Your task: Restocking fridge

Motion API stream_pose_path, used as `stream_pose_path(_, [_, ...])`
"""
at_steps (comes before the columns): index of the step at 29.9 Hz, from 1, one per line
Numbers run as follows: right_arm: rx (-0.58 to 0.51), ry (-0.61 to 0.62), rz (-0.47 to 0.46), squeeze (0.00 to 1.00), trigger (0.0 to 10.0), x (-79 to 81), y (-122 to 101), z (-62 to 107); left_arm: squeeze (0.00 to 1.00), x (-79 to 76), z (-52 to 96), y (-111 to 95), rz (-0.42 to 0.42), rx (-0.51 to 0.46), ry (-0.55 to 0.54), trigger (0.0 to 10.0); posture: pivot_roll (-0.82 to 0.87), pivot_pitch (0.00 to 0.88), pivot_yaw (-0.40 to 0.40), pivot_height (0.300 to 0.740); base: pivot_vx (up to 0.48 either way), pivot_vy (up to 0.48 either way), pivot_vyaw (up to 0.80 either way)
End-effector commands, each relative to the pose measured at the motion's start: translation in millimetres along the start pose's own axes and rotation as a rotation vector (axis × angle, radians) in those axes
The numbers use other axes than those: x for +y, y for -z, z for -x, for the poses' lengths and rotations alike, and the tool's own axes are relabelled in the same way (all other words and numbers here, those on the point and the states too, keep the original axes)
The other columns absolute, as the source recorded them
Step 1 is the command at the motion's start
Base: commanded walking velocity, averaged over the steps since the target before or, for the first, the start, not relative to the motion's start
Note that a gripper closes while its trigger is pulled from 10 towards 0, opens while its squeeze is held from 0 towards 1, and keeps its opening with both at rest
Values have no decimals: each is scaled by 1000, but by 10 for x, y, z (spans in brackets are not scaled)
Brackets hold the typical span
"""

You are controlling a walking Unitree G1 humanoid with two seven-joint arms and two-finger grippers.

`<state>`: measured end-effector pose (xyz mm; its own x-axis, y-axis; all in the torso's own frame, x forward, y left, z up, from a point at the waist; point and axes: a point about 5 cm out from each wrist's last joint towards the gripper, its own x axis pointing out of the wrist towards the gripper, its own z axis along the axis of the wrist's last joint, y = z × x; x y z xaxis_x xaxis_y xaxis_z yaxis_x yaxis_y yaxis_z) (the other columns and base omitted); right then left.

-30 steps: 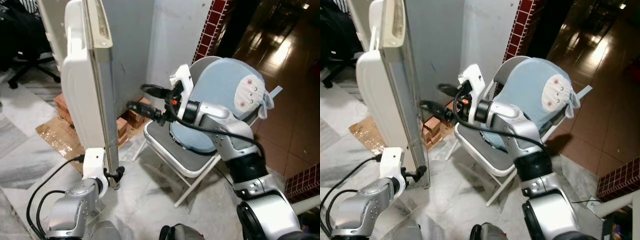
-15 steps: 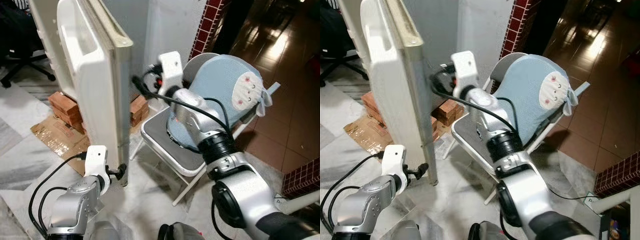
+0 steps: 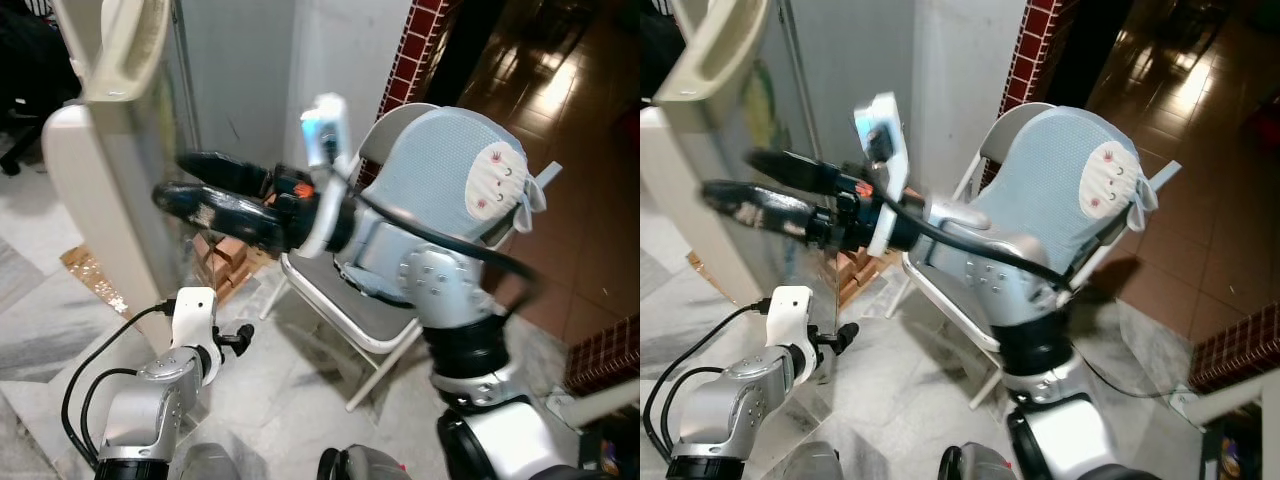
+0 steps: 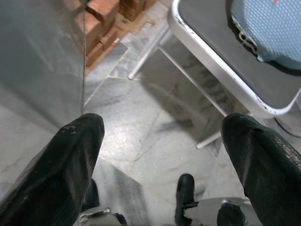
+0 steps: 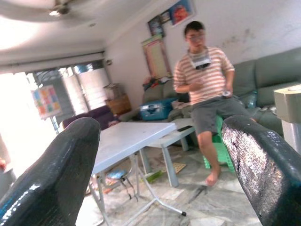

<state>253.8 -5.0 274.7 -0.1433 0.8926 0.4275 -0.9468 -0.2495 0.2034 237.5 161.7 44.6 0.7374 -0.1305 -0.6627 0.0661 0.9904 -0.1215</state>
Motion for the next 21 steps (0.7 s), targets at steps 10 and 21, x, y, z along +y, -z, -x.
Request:
stream_pose_path(10, [250, 432, 86, 0, 10000, -518, 385, 322, 0, -7, -8, -10, -28, 0, 4, 10000, 112, 0, -88, 740, 0, 0, 0])
stream_pose_path(21, [250, 432, 86, 0, 10000, -518, 385, 322, 0, -7, -8, -10, -28, 0, 4, 10000, 112, 0, -88, 740, 0, 0, 0])
